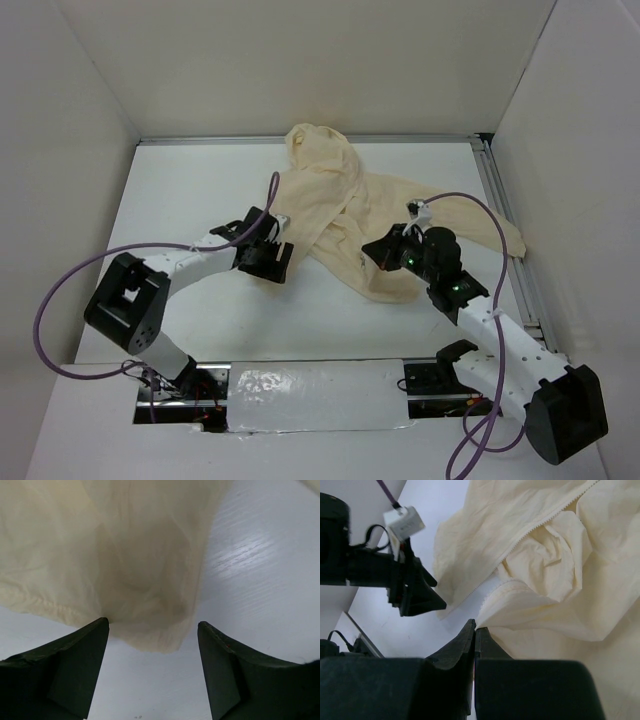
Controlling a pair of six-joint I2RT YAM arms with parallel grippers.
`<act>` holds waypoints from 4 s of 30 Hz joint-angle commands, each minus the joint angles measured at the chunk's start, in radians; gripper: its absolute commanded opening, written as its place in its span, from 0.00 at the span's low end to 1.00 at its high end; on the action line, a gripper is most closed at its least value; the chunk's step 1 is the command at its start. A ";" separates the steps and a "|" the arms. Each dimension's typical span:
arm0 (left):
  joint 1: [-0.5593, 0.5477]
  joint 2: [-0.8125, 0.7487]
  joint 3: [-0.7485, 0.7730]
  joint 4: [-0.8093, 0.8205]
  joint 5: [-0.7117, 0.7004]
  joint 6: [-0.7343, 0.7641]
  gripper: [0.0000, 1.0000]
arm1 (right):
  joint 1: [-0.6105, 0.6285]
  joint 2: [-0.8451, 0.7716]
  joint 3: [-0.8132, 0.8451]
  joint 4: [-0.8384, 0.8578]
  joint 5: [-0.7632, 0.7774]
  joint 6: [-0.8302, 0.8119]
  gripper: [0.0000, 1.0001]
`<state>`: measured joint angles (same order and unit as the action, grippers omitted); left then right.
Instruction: Zip up the jacket
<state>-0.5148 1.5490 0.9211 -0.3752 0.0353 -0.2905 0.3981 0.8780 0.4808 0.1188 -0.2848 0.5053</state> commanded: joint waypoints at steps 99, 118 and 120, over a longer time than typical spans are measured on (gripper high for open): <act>-0.495 0.395 0.351 -0.100 0.071 -0.453 0.48 | -0.085 -0.159 -0.005 -0.288 0.200 0.073 0.00; -0.521 0.488 0.498 -0.336 -0.028 -0.716 0.47 | -0.084 -0.140 -0.010 -0.294 0.237 0.084 0.00; -0.528 0.517 0.531 -0.376 -0.083 -0.734 0.49 | -0.084 -0.136 -0.011 -0.292 0.239 0.085 0.00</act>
<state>-1.0245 2.0060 1.4181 -0.6582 0.0364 -0.9565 0.3199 0.7372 0.4656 -0.1738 -0.0650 0.5865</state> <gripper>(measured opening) 0.484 0.011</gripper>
